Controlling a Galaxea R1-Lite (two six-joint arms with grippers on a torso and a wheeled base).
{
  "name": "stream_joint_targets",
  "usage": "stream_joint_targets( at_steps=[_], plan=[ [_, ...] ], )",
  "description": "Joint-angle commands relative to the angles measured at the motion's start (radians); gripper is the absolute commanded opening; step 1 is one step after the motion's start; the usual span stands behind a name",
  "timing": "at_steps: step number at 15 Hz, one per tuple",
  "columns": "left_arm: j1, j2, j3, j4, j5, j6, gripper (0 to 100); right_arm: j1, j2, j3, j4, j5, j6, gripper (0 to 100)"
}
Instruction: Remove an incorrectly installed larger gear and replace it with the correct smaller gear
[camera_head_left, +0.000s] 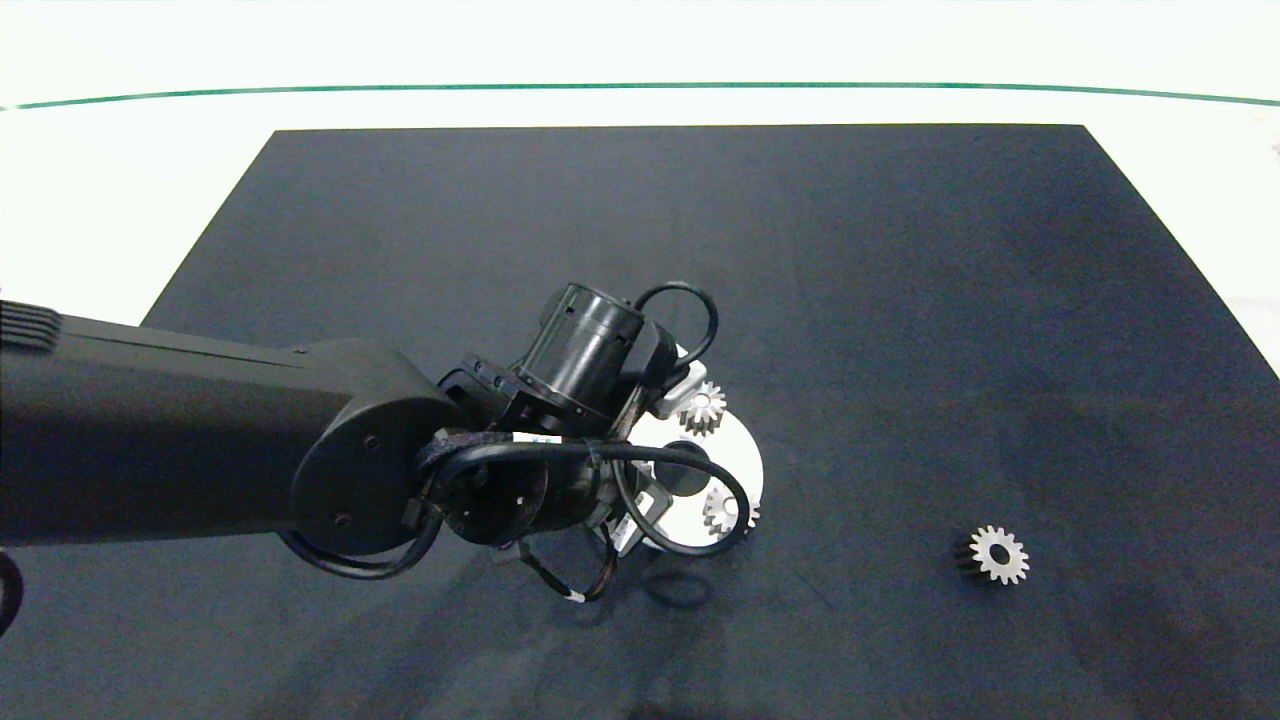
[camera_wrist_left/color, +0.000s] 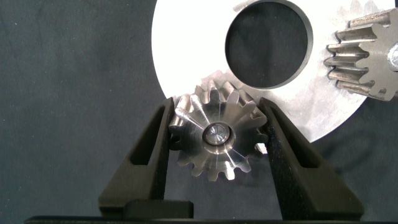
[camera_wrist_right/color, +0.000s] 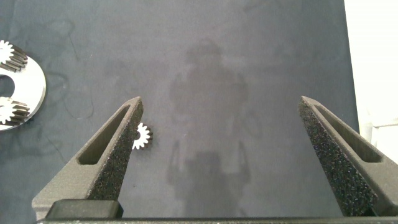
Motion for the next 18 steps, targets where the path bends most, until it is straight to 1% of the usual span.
stream_joint_targets(
  at_steps=[1, 7, 11, 18],
  plan=[
    [0.001, -0.006, -0.007, 0.002, 0.003, 0.003, 22, 0.001, 0.0, 0.0, 0.001, 0.0, -0.002, 100],
    [0.003, -0.02, -0.012, 0.004, 0.005, 0.012, 22, 0.001, 0.0, 0.0, 0.001, 0.0, -0.002, 100],
    [0.003, -0.021, -0.012, 0.019, 0.005, 0.011, 22, -0.001, 0.0, 0.0, 0.001, 0.0, 0.0, 100],
    [-0.003, -0.018, -0.006, 0.019, 0.005, 0.009, 22, 0.001, -0.004, 0.001, 0.001, 0.0, -0.002, 100]
  ],
)
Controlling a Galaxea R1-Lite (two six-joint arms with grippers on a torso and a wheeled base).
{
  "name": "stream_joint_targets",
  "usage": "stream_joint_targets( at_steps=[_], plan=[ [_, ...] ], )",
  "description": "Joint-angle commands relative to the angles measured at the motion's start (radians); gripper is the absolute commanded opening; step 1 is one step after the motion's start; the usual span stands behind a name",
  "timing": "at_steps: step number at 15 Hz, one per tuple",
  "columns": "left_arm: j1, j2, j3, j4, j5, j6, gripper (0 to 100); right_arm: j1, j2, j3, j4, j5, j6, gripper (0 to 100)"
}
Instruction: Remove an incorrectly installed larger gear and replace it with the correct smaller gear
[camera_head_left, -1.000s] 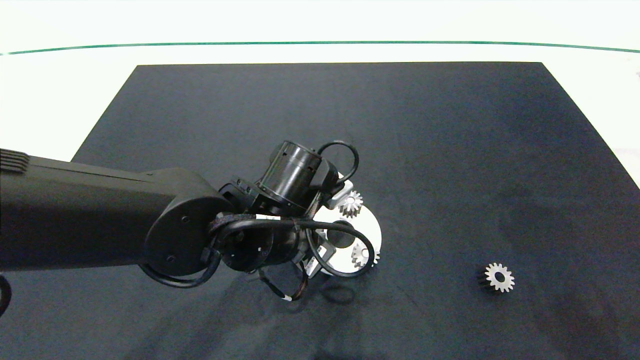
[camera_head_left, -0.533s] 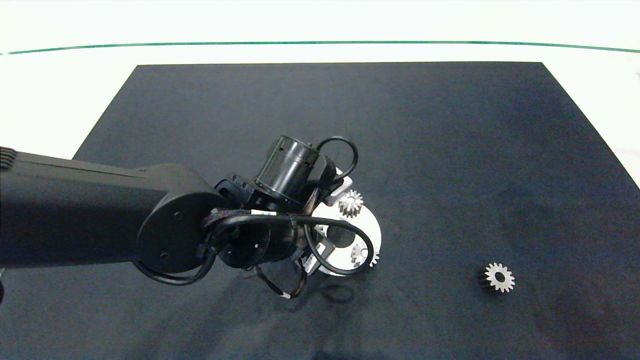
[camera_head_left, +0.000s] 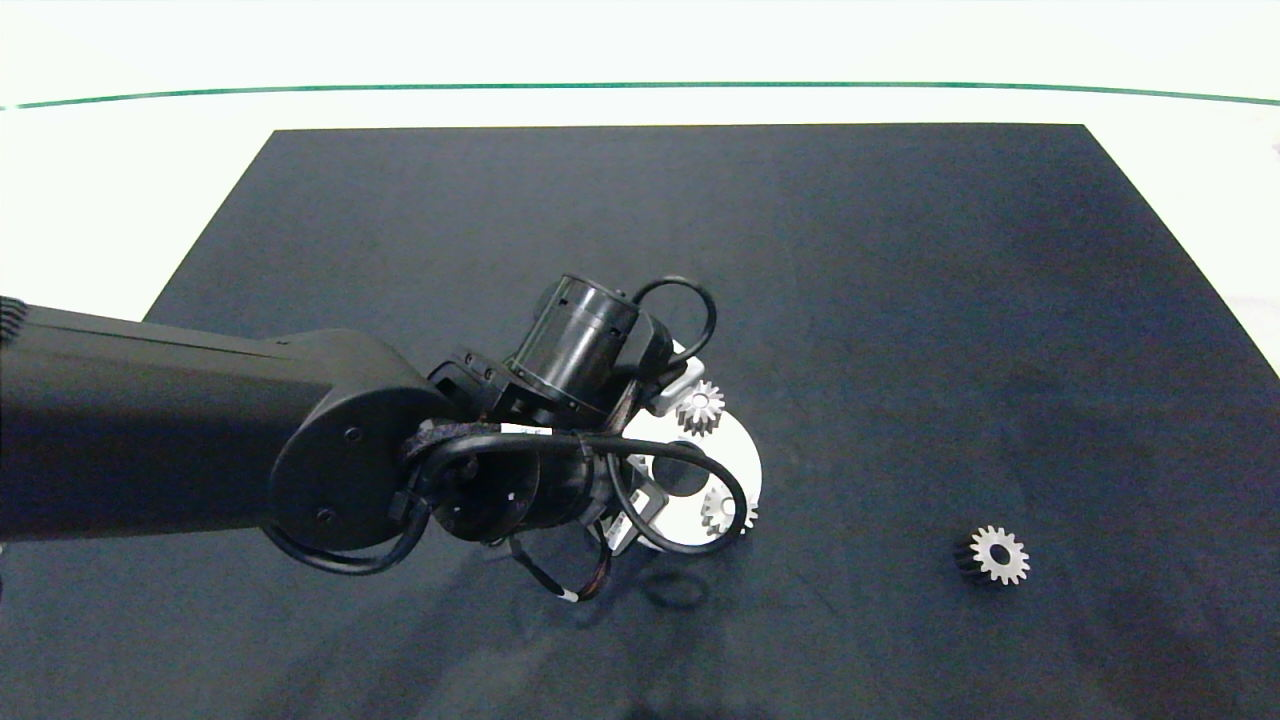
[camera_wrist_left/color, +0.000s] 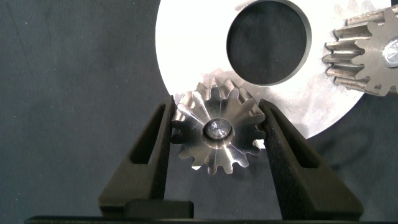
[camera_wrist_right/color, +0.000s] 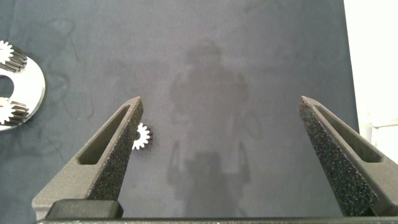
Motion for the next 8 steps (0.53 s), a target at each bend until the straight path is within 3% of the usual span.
stream_joint_targets(
  at_steps=[1, 8],
  plan=[
    [0.001, 0.0, 0.001, 0.003, 0.001, 0.001, 22, 0.0, -0.002, 0.001, 0.001, 0.0, 0.001, 100],
    [-0.005, 0.0, 0.007, 0.001, 0.001, 0.001, 21, 0.0, -0.002, 0.003, 0.001, 0.0, 0.002, 100]
  ],
)
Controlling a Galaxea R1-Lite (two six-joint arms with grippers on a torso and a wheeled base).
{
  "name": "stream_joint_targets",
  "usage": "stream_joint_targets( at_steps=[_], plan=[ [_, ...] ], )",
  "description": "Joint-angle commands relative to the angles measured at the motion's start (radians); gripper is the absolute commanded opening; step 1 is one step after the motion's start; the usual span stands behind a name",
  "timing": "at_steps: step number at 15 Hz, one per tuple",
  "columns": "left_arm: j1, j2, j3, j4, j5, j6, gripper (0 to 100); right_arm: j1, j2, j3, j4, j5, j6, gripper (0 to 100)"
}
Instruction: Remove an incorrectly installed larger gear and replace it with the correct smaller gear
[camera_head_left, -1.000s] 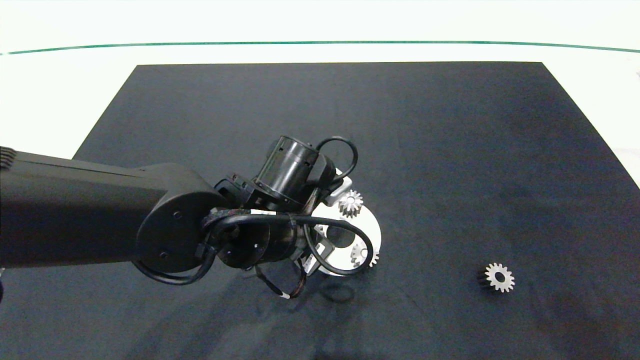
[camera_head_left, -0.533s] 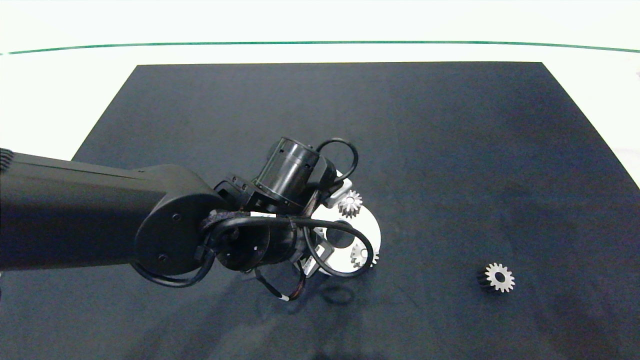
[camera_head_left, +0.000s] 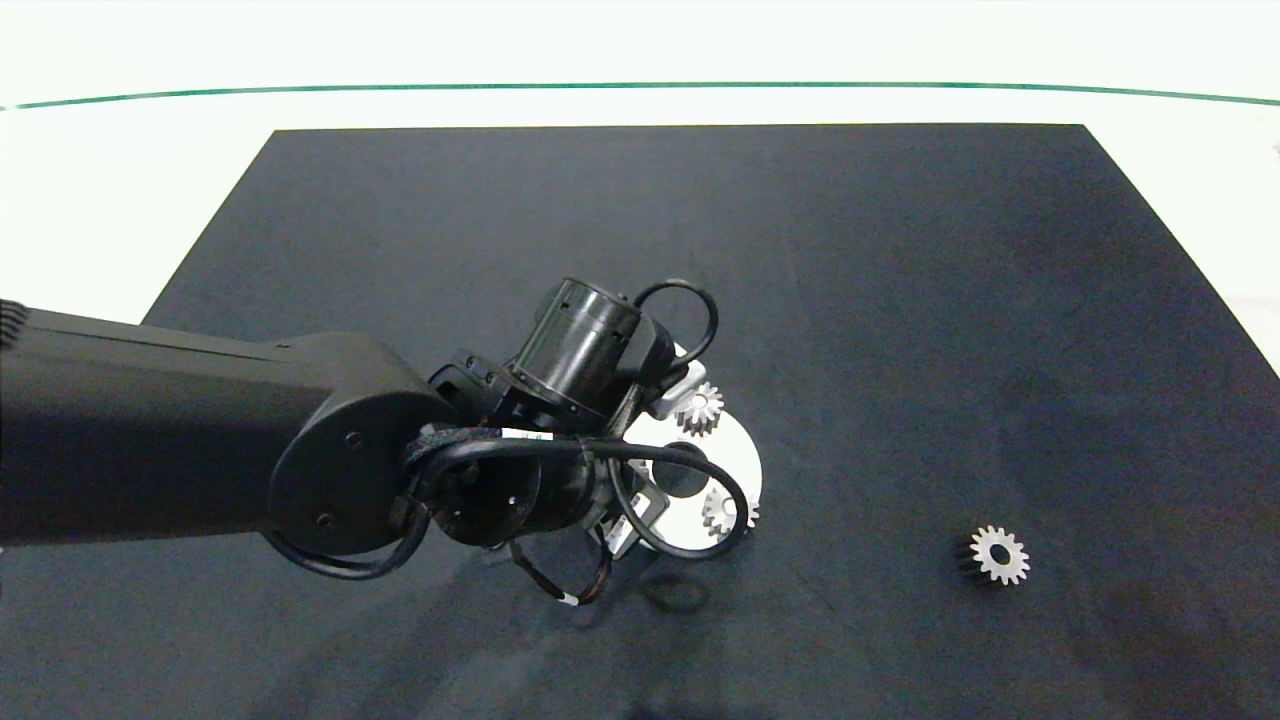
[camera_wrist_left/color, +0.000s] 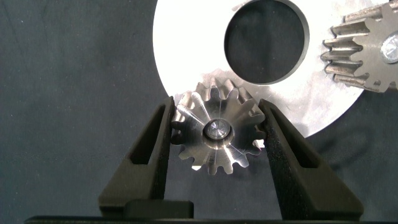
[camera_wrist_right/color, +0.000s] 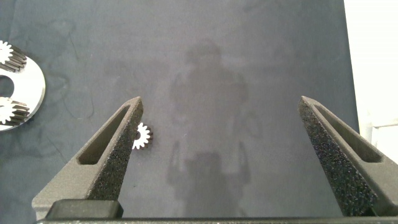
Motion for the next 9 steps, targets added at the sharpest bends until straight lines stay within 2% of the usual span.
stream_joint_targets(
  at_steps=[1, 9],
  plan=[
    [0.001, -0.002, 0.001, 0.002, 0.002, 0.004, 20, 0.0, -0.002, 0.0, 0.001, 0.0, 0.002, 100],
    [0.007, -0.014, -0.006, 0.016, 0.002, 0.015, 3, -0.001, -0.002, 0.0, 0.001, 0.0, 0.004, 100]
  ],
)
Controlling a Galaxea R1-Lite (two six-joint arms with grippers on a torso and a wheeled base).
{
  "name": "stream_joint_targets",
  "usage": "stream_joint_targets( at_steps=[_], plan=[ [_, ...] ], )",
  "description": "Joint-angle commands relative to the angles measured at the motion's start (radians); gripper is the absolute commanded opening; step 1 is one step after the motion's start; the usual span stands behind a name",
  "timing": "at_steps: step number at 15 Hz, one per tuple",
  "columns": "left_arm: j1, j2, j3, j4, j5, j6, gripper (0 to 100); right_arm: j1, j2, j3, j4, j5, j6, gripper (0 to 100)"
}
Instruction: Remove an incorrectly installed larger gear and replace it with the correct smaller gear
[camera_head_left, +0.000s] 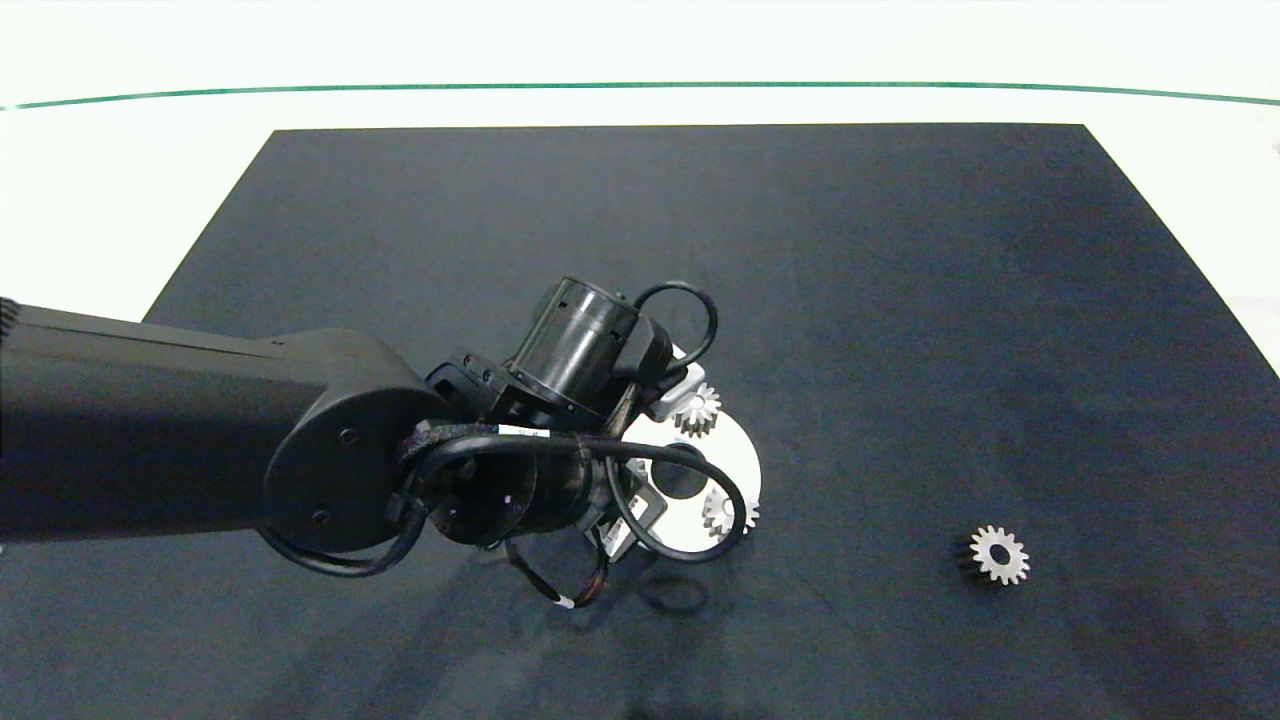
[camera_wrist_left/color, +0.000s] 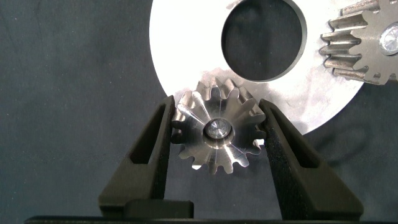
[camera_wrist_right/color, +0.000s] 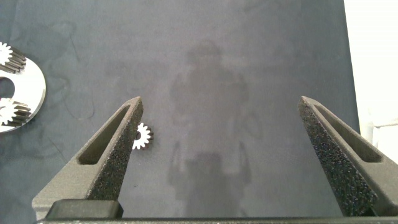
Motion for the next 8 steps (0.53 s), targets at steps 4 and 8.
stream_joint_targets(
  at_steps=[4, 8],
  plan=[
    [0.004, -0.021, -0.006, 0.001, 0.004, 0.009, 0, -0.002, -0.002, 0.0, 0.001, 0.0, -0.001, 100],
    [0.0, -0.033, -0.004, 0.025, 0.004, 0.009, 0, -0.002, -0.003, -0.001, 0.001, 0.0, -0.001, 100]
  ],
)
